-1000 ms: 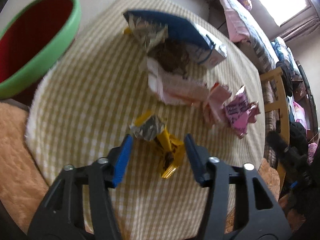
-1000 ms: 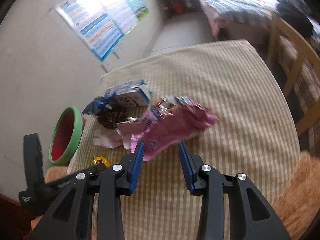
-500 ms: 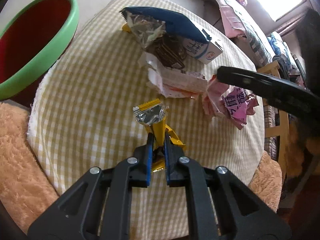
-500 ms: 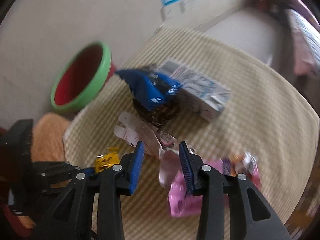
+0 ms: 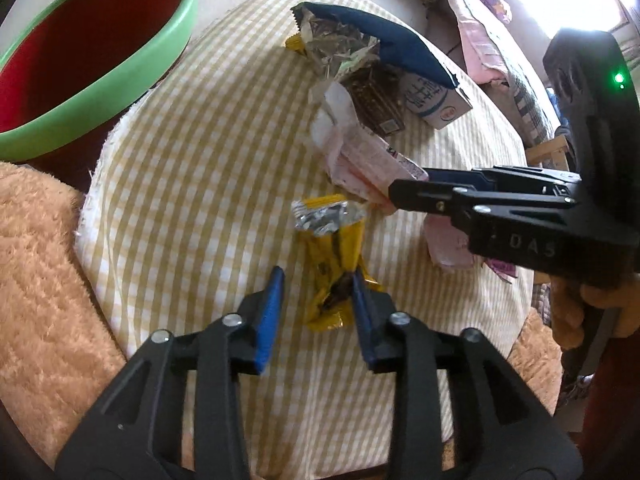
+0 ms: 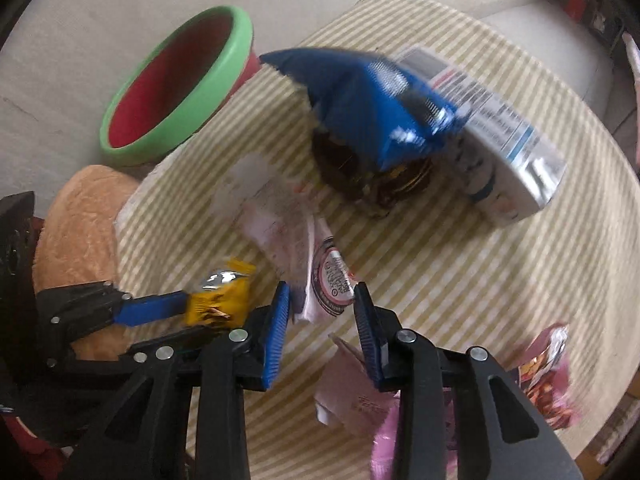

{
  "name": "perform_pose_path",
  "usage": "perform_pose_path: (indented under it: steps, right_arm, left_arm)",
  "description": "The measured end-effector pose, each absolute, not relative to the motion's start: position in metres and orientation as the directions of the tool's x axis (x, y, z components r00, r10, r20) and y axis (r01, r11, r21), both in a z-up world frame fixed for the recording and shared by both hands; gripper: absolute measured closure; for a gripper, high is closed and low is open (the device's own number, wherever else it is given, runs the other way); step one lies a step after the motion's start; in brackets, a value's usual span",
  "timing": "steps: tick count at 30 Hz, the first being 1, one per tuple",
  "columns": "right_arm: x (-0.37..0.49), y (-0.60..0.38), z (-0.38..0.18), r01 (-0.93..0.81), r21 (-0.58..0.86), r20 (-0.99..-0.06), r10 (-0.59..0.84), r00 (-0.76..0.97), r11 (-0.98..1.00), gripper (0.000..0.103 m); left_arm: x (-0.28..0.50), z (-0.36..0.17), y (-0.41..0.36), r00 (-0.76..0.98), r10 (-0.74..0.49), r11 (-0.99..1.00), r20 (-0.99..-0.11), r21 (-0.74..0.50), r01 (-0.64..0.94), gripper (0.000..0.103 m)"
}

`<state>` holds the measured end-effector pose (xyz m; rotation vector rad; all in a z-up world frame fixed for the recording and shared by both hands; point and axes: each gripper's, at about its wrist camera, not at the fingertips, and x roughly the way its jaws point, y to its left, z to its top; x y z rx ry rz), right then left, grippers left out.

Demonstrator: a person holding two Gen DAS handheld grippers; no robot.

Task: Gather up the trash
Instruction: 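Grasp the small yellow wrapper on the table with the left gripper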

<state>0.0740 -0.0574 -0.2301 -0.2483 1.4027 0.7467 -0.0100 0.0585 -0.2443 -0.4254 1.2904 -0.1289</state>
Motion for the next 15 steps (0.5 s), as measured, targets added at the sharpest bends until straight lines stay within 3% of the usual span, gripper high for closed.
perform_pose_path:
  steps: [9, 13, 15]
  right_arm:
    - [0.08, -0.052, -0.223, -0.576, 0.295, -0.929, 0.369, 0.012, 0.762, 0.068]
    - [0.088, -0.054, -0.221, -0.543, 0.339, -0.914, 0.405, 0.002, 0.768, 0.056]
    - [0.091, -0.058, -0.22, -0.531, 0.344, -0.913, 0.407, 0.002, 0.774, 0.055]
  left_arm:
    - [-0.01, -0.247, 0.052, 0.283, -0.321, 0.924, -0.904, -0.365, -0.118, 0.07]
    - [-0.006, -0.247, 0.046, 0.284, -0.319, 0.928, -0.904, -0.359, -0.099, 0.07]
    - [-0.005, -0.247, 0.04, 0.283, -0.319, 0.93, -0.905, -0.356, -0.09, 0.07]
